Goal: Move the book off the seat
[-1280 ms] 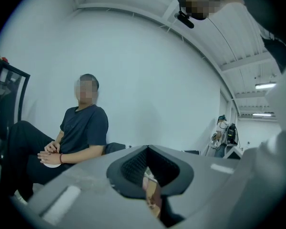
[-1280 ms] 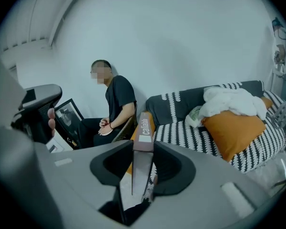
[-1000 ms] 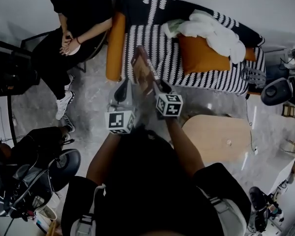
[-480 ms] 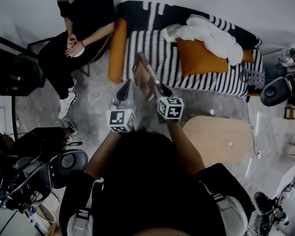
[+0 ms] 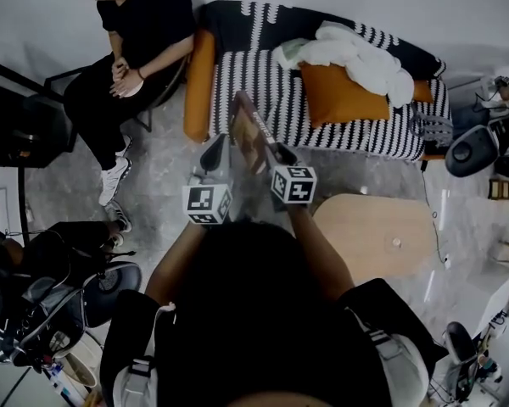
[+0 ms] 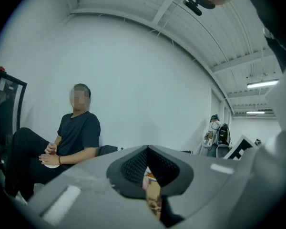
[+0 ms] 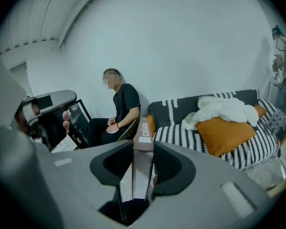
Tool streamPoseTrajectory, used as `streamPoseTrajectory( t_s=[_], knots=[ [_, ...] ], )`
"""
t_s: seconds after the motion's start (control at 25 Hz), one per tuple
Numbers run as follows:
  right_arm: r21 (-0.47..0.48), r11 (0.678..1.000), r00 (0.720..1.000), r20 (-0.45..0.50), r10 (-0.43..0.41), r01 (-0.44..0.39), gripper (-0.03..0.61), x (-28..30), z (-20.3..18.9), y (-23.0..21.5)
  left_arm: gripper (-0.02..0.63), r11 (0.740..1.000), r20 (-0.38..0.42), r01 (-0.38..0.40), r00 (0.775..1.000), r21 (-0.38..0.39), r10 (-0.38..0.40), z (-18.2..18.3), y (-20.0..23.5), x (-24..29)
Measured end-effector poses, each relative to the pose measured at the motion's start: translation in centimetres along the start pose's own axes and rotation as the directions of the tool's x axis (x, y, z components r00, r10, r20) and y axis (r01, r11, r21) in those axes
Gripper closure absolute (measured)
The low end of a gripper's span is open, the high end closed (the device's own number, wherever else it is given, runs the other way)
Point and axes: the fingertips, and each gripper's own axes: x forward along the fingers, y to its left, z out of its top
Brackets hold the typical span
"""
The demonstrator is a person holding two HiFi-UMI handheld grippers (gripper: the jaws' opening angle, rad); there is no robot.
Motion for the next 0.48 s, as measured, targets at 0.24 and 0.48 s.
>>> streamPoseTrajectory(
  t_s=[0.24, 0.48],
  knots=[
    [-0.008, 1.0, 1.0, -0.009, 0.003, -0.003, 0.434, 0.7, -0.4, -0.57, 0.607, 1.0, 0.023, -0.002, 1.0, 0.012, 0.002, 0.01, 0.19, 0.53],
    [-0.013, 1.0, 1.0, -0.009, 0.005, -0.005, 0.436, 0.44, -0.63, -0.68, 0.607, 1.0, 0.026, -0.003, 1.0, 0.017, 0.002, 0.02, -0.13, 0.23]
  ],
)
